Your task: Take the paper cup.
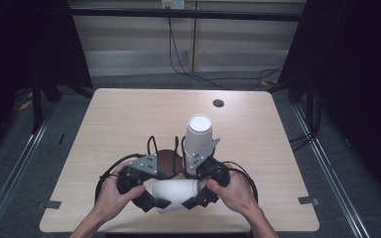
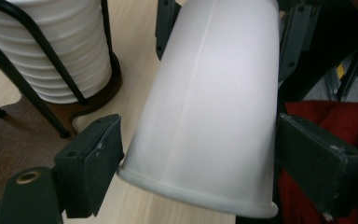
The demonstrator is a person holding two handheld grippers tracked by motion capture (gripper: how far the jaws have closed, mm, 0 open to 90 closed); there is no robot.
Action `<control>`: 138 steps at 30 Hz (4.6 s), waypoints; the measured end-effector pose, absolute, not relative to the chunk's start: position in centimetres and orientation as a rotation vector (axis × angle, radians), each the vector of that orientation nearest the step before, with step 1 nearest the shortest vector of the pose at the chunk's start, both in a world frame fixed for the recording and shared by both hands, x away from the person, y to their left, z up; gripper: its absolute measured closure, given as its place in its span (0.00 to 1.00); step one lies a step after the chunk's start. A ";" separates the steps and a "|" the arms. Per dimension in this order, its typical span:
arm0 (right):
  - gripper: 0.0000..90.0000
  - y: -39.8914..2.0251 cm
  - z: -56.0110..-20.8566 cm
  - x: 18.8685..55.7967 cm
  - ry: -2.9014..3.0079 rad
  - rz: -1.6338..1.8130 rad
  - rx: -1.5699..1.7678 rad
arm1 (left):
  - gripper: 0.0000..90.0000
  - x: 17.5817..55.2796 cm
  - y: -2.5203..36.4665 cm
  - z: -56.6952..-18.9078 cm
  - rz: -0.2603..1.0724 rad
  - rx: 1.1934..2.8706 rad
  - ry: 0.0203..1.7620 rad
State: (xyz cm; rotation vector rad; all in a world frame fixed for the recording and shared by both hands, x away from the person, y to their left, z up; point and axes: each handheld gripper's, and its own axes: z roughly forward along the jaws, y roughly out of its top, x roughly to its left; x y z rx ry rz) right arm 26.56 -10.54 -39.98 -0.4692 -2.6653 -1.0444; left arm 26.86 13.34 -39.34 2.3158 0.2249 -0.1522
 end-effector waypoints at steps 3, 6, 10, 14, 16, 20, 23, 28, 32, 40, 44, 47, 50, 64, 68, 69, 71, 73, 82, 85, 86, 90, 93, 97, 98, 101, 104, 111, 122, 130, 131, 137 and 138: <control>0.28 -10.6 -40.3 26.6 -2.675 -1.019 -0.497 | 0.18 26.8 13.9 -39.0 -0.137 2.284 0.262; 0.28 -10.6 -40.3 26.7 -2.673 -1.020 -0.513 | 0.17 26.6 14.5 -38.7 -0.109 2.255 0.278; 0.28 -11.0 -40.4 26.8 -2.666 -1.040 -0.531 | 0.17 26.1 14.9 -38.6 -0.111 2.221 0.273; 0.28 -11.7 -40.8 26.8 -2.646 -1.054 -0.575 | 0.18 26.0 15.2 -39.1 -0.111 2.192 0.312; 0.28 -12.1 -41.0 26.7 -2.635 -1.063 -0.587 | 0.18 26.0 15.5 -39.5 -0.106 2.186 0.324; 0.28 -12.6 -41.2 26.8 -2.620 -1.093 -0.616 | 0.18 25.9 16.1 -40.2 -0.096 2.168 0.348; 0.28 -12.9 -41.2 26.7 -2.612 -1.125 -0.624 | 0.18 25.9 16.5 -40.3 -0.086 2.157 0.355; 0.28 -13.7 -40.8 26.9 -2.587 -1.209 -0.652 | 0.18 26.2 17.6 -40.4 -0.079 2.098 0.407; 0.28 -14.3 -40.8 27.0 -2.525 -1.288 -0.660 | 0.17 26.5 18.1 -40.7 -0.127 2.041 0.384; 0.28 -14.8 -40.7 27.0 -2.488 -1.393 -0.690 | 0.17 26.4 17.8 -41.2 -0.116 2.030 0.397; 0.28 -14.8 -40.9 27.0 -2.466 -1.455 -0.687 | 0.17 26.2 17.6 -41.0 -0.121 2.010 0.384; 0.28 -14.5 -41.0 27.0 -2.458 -1.469 -0.679 | 0.17 26.1 17.5 -41.1 -0.107 2.004 0.386; 0.28 -14.2 -41.1 27.0 -2.464 -1.461 -0.670 | 0.18 26.1 17.3 -41.2 -0.101 2.003 0.400; 0.28 -13.8 -40.6 26.4 -2.484 -1.548 -0.549 | 0.18 25.7 16.9 -41.5 -0.074 1.934 0.427; 0.28 -13.7 -40.6 26.3 -2.488 -1.552 -0.530 | 0.17 25.8 17.0 -41.4 -0.082 1.899 0.411; 0.28 -13.6 -40.6 26.3 -2.487 -1.545 -0.519 | 0.16 25.8 17.0 -41.5 -0.080 1.896 0.407; 0.28 -13.6 -40.6 26.3 -2.485 -1.551 -0.508 | 0.11 25.8 16.9 -41.5 -0.066 1.899 0.414; 0.28 -13.5 -40.6 26.2 -2.485 -1.552 -0.499 | 0.04 25.8 16.6 -41.5 -0.052 1.905 0.431; 0.28 -12.9 -40.5 26.0 -2.483 -1.541 -0.459 | 0.00 25.6 15.8 -41.6 -0.090 1.897 0.405; 0.28 -12.7 -40.6 26.0 -2.482 -1.533 -0.455 | 0.00 25.6 15.7 -41.8 -0.103 1.893 0.408; 0.28 -12.7 -40.6 26.0 -2.481 -1.536 -0.456 | 0.00 25.6 15.6 -41.9 -0.105 1.893 0.408; 0.28 -12.6 -40.8 26.0 -2.476 -1.532 -0.451 | 0.01 25.5 15.4 -42.1 -0.116 1.905 0.390; 0.28 -12.5 -40.8 26.0 -2.475 -1.525 -0.448 | 0.06 25.5 15.4 -42.0 -0.120 1.896 0.387; 0.28 -12.6 -41.0 26.1 -2.465 -1.527 -0.454 | 0.07 25.5 15.4 -42.0 -0.128 1.895 0.386; 0.28 -12.6 -41.0 26.1 -2.465 -1.520 -0.452 | 0.07 25.5 15.4 -42.0 -0.125 1.895 0.383; 0.28 -12.6 -41.1 26.2 -2.453 -1.519 -0.448 | 0.08 25.6 15.6 -41.9 -0.126 1.884 0.379; 0.28 -12.6 -41.2 26.2 -2.448 -1.529 -0.447 | 0.10 25.6 15.9 -41.8 -0.133 1.865 0.372; 0.27 -12.5 -41.2 26.2 -2.452 -1.528 -0.440 | 0.15 25.6 16.3 -41.5 -0.126 1.847 0.342; 0.21 -12.0 -41.4 26.1 -2.478 -1.512 -0.473 | 0.18 25.5 16.5 -41.1 -0.108 1.850 0.332; 0.16 -12.0 -41.4 26.1 -2.507 -1.534 -0.518 | 0.18 25.7 17.1 -41.1 -0.113 1.859 0.366; 0.16 -12.0 -41.5 26.1 -2.513 -1.531 -0.521 | 0.18 25.8 17.2 -41.1 -0.112 1.860 0.372; 0.16 -12.2 -41.4 26.1 -2.560 -1.506 -0.565 | 0.18 25.9 17.8 -41.1 -0.112 1.874 0.411; 0.16 -12.3 -41.4 26.1 -2.564 -1.505 -0.569 | 0.18 25.9 17.9 -41.0 -0.114 1.873 0.414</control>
